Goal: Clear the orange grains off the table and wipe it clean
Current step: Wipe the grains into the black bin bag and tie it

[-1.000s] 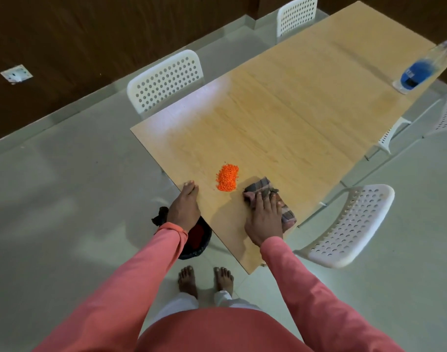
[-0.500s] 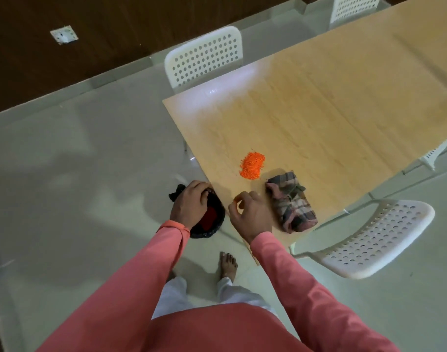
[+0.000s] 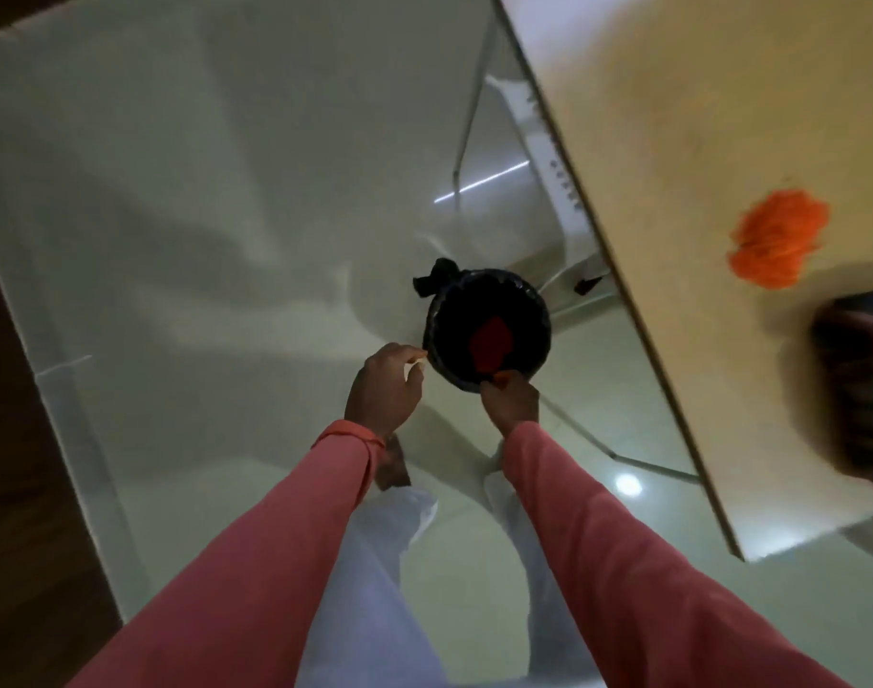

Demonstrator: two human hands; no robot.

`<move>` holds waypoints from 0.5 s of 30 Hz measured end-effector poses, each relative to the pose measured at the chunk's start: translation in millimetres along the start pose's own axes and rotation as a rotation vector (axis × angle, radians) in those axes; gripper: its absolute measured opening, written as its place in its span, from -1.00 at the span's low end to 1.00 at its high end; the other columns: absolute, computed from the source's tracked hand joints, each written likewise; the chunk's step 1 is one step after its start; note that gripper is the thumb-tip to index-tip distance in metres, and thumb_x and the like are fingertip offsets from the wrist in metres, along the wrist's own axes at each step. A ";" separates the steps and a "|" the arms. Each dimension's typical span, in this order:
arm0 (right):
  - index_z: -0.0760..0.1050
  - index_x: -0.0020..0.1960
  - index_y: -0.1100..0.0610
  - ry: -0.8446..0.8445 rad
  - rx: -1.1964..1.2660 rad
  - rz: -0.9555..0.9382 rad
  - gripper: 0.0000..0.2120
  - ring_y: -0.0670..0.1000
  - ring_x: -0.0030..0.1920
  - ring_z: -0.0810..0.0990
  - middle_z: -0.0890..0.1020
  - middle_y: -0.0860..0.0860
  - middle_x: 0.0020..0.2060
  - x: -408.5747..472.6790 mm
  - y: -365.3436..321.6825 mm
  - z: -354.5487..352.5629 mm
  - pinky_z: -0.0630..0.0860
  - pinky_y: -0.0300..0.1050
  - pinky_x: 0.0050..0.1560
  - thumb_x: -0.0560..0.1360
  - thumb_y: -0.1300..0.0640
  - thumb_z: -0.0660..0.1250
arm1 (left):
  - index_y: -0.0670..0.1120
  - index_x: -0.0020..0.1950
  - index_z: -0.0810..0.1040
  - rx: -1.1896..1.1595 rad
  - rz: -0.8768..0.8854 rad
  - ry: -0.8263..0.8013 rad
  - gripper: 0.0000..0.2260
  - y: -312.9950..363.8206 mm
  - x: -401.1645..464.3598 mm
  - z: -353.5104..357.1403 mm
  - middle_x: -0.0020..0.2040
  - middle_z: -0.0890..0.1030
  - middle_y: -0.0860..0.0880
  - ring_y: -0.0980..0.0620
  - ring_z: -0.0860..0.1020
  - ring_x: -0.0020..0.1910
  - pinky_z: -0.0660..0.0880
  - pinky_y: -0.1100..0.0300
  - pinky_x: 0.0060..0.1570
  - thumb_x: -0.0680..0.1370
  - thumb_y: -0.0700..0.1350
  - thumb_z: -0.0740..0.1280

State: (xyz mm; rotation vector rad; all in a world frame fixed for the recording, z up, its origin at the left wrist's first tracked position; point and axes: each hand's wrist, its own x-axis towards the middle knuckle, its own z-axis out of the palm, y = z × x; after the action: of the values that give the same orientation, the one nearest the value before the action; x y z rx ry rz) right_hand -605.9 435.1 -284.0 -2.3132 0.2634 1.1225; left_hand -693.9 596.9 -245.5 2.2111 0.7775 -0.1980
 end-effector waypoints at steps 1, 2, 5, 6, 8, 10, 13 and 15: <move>0.58 0.19 0.18 0.034 0.051 0.060 -0.70 0.27 0.17 0.58 0.64 0.24 0.13 21.0 9.8 11.6 0.44 -0.07 0.01 0.49 0.10 0.34 | -0.07 0.18 0.62 -0.007 -0.011 -0.012 -0.77 -15.3 7.2 12.8 0.08 0.62 -0.05 -0.03 0.58 0.04 0.55 0.03 0.06 0.55 -0.16 0.30; 0.55 0.24 0.22 0.083 0.135 0.124 -0.65 0.27 0.19 0.58 0.63 0.25 0.16 42.5 19.7 21.6 0.44 -0.08 0.02 0.50 0.11 0.36 | -0.07 0.18 0.62 -0.021 -0.012 -0.018 -0.77 -31.7 15.4 27.4 0.07 0.62 -0.04 -0.03 0.58 0.04 0.55 0.02 0.06 0.55 -0.17 0.30; 0.35 0.42 0.33 0.169 0.400 0.345 -0.43 0.22 0.29 0.52 0.51 0.24 0.31 108.0 51.0 47.8 0.43 -0.06 0.09 0.55 0.03 0.40 | -0.08 0.18 0.62 -0.082 -0.039 -0.022 -0.77 -74.4 35.4 68.7 0.06 0.63 -0.04 -0.01 0.59 0.04 0.56 0.01 0.06 0.55 -0.19 0.31; 0.29 0.45 0.32 0.165 0.497 0.414 -0.35 0.20 0.27 0.53 0.49 0.22 0.31 130.9 63.4 56.2 0.45 -0.05 0.06 0.54 -0.02 0.41 | -0.08 0.18 0.62 -0.108 -0.058 -0.021 -0.77 -87.9 41.0 82.2 0.07 0.63 -0.04 0.00 0.60 0.05 0.56 0.01 0.07 0.55 -0.19 0.31; 0.33 0.45 0.28 0.135 0.666 0.476 -0.36 0.15 0.02 0.57 0.53 0.17 0.15 166.1 82.3 67.3 0.48 -0.09 -0.22 0.53 -0.03 0.42 | -0.06 0.19 0.62 -0.149 -0.108 -0.018 -0.77 -106.0 47.4 102.1 0.10 0.63 -0.02 0.04 0.59 0.08 0.55 0.03 0.11 0.55 -0.17 0.32; 0.39 0.41 0.26 0.095 0.747 0.471 -0.52 0.10 -0.05 0.54 0.55 0.17 0.11 186.9 88.3 72.9 0.54 -0.04 -0.27 0.57 0.10 0.38 | -0.04 0.18 0.63 -0.189 -0.147 -0.009 -0.77 -116.8 51.8 115.4 0.11 0.64 0.00 0.06 0.60 0.08 0.56 0.04 0.12 0.55 -0.16 0.33; 0.31 0.46 0.30 0.066 0.780 0.416 -0.60 0.11 0.08 0.52 0.47 0.23 0.33 193.4 88.1 75.0 0.62 0.05 0.10 0.63 0.32 0.16 | -0.06 0.18 0.63 -0.229 -0.171 0.000 -0.78 -120.3 54.7 123.8 0.08 0.65 -0.03 0.04 0.61 0.06 0.55 0.06 0.12 0.54 -0.16 0.34; 0.43 0.38 0.31 0.158 0.789 0.397 -0.61 0.10 -0.05 0.59 0.56 0.22 0.21 189.8 85.4 74.0 0.65 -0.08 -0.24 0.56 0.38 0.19 | -0.07 0.18 0.63 -0.240 -0.199 0.003 -0.78 -114.6 53.8 120.9 0.08 0.65 -0.04 0.04 0.61 0.05 0.52 0.13 0.14 0.55 -0.16 0.35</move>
State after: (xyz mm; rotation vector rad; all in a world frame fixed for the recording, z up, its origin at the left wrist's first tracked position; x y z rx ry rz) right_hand -569.1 417.0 -501.1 -1.6618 1.0544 0.7917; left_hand -706.2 595.2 -420.1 1.9094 0.9718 -0.1884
